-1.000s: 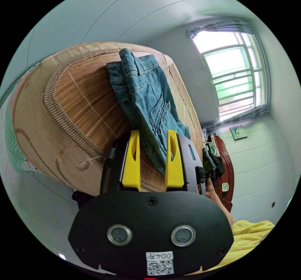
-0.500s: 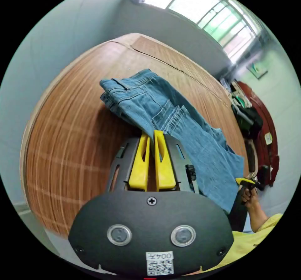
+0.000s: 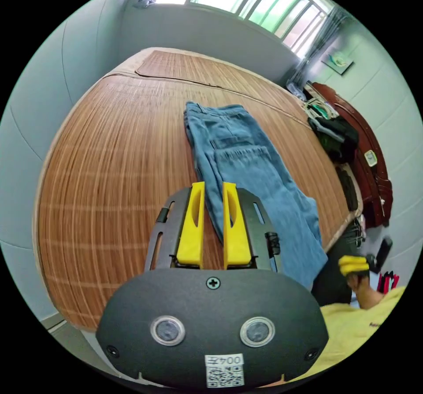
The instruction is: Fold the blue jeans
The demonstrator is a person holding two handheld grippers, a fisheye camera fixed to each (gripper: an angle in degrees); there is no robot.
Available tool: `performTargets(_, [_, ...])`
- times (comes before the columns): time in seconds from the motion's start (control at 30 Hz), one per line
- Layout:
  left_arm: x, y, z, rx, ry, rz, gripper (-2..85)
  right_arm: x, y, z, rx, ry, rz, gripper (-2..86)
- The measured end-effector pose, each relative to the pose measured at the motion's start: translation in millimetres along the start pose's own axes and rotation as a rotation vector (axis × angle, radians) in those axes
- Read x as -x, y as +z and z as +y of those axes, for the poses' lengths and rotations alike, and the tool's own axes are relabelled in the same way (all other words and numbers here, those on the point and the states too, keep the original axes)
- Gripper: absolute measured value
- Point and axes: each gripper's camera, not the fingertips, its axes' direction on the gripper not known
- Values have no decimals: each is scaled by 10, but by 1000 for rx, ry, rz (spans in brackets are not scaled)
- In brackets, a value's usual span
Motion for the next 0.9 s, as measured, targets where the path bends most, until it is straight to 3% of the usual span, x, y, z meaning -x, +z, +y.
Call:
performTargets(0.1, [-234,-272,781,-46,17,81,57,-7,134,-311,7,-60,113,80])
performTargets(0.27, [-593,-723,2015,-133,-24,-50,27,39,805,-786,42,-101,332,82])
performTargets(0.43, [-697,-719,2545,-134,-59,-58,10,-24,1426,-882,101,-91,440,85])
performTargets(0.6, [-829,-629,2440,-153,-40,-43,9,-185,1361,-666,-26,-69,309,84])
performTargets(0.9, [-1254,234,1262,-71,123,-40,45,128,1453,-660,-9,-105,461,105])
